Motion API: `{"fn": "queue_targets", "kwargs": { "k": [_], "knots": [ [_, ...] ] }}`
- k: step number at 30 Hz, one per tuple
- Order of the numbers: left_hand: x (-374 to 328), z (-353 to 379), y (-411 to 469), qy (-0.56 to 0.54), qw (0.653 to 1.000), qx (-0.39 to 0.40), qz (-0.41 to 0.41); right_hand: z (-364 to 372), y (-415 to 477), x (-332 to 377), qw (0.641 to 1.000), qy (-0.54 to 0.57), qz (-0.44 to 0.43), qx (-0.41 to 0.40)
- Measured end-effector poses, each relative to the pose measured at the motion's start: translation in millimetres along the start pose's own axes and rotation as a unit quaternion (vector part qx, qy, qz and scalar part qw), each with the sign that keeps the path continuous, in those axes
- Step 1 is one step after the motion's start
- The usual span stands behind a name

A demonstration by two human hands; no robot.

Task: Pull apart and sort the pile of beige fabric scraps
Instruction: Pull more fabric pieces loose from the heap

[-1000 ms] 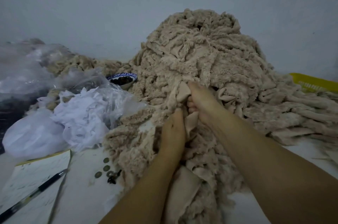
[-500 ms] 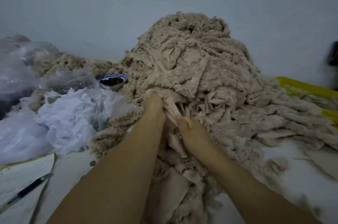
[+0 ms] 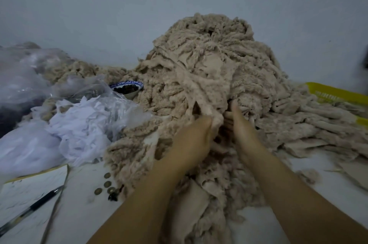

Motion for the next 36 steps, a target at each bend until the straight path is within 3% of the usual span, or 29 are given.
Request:
{"fn": "queue_targets", "kwargs": {
  "k": [3,6,8,11,13,14,16,17,18,20,23,25,27,29,32,34,36],
  "knots": [
    [-5,23,-18,0.154,0.979,0.115,0.06,8,7,16,0.998,0.019,0.021,0.064],
    [-34,54,-44,0.108,0.968,0.159,0.162,24,14,27,0.991,-0.073,0.067,0.084],
    [-23,52,-37,0.04,0.988,0.101,0.112,21,20,31,0.995,-0.084,0.046,0.016],
    [25,25,-12,-0.075,0.993,0.004,-0.087,-3,14,31,0.995,-0.027,0.022,-0.092],
    [53,11,-5,-0.226,0.937,-0.062,-0.259,-16,2,26,0.99,-0.07,-0.017,-0.122],
    [59,12,-3,-0.343,0.878,-0.086,-0.323,-19,-6,24,0.984,-0.109,-0.047,-0.132],
    [55,14,6,-0.557,0.751,-0.092,-0.342,-11,-27,18,0.971,-0.18,-0.121,-0.102],
    [48,14,12,-0.62,0.717,-0.065,-0.313,-1,-36,15,0.963,-0.209,-0.165,-0.049],
    [43,13,17,-0.657,0.696,-0.034,-0.288,10,-46,13,0.948,-0.237,-0.211,0.017],
    [36,10,26,-0.672,0.687,0.006,-0.276,28,-62,7,0.903,-0.299,-0.283,0.122],
    [37,3,35,-0.639,0.696,0.012,-0.327,40,-69,3,0.833,-0.386,-0.347,0.191],
    [43,-2,40,-0.656,0.661,-0.064,-0.36,37,-64,-7,0.84,-0.379,-0.327,0.209],
    [47,-15,42,-0.687,0.623,-0.157,-0.338,24,-54,-16,0.91,-0.288,-0.222,0.199],
    [44,-32,35,-0.687,0.637,-0.219,-0.273,8,-40,-26,0.963,-0.2,-0.108,0.146],
    [44,-38,7,-0.634,0.694,-0.263,-0.218,-6,-21,-31,0.99,-0.117,-0.034,0.072],
    [47,-25,-17,-0.567,0.74,-0.265,-0.246,-8,-19,-28,0.997,-0.068,-0.035,0.024],
    [42,-10,-28,-0.557,0.751,-0.242,-0.258,-13,-20,-19,0.987,-0.1,-0.106,-0.061]
  ]
}}
Point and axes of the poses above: each hand's wrist, its own y-axis towards the middle knuckle, its own z-axis out of the palm, x = y × z, the point moved 4 cm from there along y, towards the middle knuckle, and after that the axes turned 1 degree about x, right-handed, at the moved point
